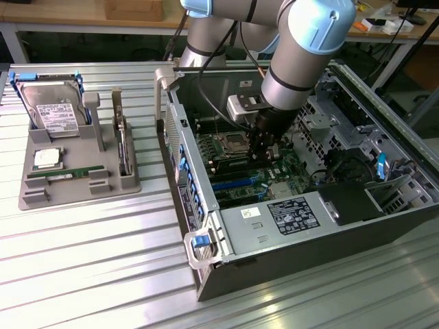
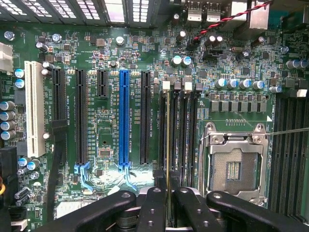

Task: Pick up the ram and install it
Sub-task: 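Insert the ram into the slot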

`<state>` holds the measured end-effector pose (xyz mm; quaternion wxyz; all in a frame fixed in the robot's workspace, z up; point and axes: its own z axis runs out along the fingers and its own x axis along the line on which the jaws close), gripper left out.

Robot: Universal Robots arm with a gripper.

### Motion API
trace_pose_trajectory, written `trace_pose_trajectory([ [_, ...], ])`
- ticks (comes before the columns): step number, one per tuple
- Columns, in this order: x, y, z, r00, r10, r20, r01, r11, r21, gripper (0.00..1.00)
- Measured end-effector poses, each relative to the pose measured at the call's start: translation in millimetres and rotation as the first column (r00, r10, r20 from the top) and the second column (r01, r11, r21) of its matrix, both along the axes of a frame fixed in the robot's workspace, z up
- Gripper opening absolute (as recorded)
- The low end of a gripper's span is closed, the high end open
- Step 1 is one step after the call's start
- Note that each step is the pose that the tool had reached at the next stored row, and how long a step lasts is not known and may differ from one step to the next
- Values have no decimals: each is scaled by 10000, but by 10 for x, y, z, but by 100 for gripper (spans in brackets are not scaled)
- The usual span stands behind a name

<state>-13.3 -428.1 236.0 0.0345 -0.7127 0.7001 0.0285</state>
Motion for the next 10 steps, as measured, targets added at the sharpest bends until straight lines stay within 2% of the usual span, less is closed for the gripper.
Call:
trace_pose_trajectory([
  [10,0,0,0,10000,-1,-7,1,10000,-1,13],
])
